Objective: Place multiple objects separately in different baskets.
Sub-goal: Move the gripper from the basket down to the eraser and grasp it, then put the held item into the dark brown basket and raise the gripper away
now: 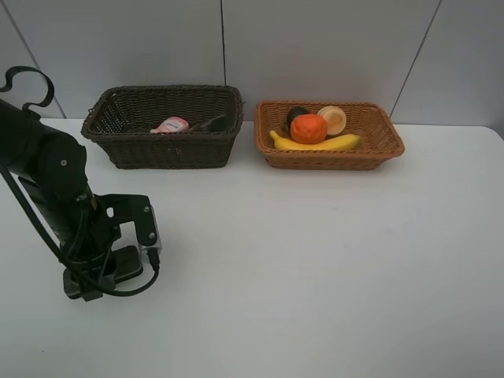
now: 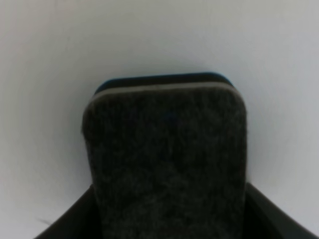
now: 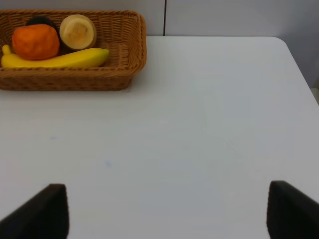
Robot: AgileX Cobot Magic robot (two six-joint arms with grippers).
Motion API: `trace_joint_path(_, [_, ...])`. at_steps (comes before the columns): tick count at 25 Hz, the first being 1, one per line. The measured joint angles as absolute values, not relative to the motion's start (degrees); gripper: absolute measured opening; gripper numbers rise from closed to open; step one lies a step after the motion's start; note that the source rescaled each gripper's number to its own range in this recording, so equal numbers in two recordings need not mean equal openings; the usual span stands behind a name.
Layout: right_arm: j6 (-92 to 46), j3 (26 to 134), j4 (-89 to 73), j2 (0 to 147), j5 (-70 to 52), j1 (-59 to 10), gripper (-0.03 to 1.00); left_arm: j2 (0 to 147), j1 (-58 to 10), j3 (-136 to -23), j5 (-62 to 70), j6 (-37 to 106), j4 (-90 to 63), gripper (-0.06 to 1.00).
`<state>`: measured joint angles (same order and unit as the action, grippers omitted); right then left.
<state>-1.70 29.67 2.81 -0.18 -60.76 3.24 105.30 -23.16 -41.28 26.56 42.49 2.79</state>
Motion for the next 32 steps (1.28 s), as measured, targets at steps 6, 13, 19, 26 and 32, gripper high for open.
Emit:
trace_joint_path(6, [-1.70, 29.67, 2.81, -0.18, -60.76, 3.24, 1.00, 103.77, -23.16, -41.28, 27.35, 42.49, 2.51, 0.05])
trace_joint_path(13, [-1.70, 29.67, 2.81, -0.18, -60.76, 3.24, 1.00, 87.42, -23.16, -41.23, 27.87, 42.49, 0.79, 0.05])
trace_joint_path(19, [-1.70, 29.67, 2.81, -0.18, -60.76, 3.24, 1.00, 76.14, -23.16, -47.17, 28.93, 42.49, 0.69, 0.05])
trace_joint_path(26, [-1.70, 29.67, 2.81, -0.18, -60.76, 3.24, 1.00, 78.09, -23.16, -61.23, 27.18, 41.44, 2.97, 0.05])
trace_joint_path(32, [-1.70, 29.67, 2.81, -0.18, -60.76, 3.24, 1.00, 89.84, -22.93, -73.84, 25.27, 36.13, 3.53, 0.05])
